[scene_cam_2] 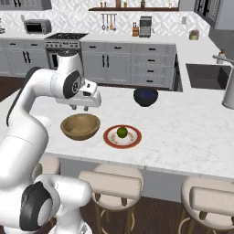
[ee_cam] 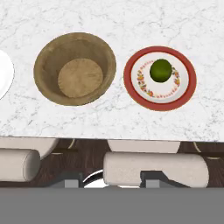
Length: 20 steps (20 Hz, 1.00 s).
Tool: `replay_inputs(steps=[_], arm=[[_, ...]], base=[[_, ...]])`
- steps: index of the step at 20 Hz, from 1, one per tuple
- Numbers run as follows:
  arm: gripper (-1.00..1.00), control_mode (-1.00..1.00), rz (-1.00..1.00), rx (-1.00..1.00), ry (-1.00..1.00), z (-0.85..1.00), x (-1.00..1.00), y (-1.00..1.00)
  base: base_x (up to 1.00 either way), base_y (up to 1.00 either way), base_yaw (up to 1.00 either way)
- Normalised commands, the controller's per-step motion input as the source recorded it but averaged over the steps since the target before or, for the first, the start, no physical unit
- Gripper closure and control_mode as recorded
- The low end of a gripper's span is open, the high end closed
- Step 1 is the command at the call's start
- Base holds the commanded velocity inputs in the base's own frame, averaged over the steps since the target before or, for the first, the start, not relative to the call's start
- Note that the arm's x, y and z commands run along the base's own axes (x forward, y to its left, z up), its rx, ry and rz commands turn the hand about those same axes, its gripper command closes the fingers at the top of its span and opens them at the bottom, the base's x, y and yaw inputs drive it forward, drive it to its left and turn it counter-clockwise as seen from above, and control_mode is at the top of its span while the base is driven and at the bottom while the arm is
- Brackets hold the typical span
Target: Pick the chicken drumstick and lime from their plates and place them in the bowl. Then put the bowl in the fridge.
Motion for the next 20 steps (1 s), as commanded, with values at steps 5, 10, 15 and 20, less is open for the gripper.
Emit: replay_inputs(steps=[5,10,15,20], arm=[[-1.0,-1.0,-0.03,0.0,0.06,0.0,0.35,-0.14],[-1.0,-1.0,-0.07,0.07,0.33,-0.03,0.92,-0.6],[-1.0,-1.0,-0.08,0.15,0.24,-0.4,0.95,-0.7],[-1.0,-1.0,-0.23,0.0,0.13,-0.89,0.83,-0.46]], base=[[0.0,0.0,0.0],[0.0,0.0,0.0],[0.0,0.0,0.0],[0.0,0.0,0.0]])
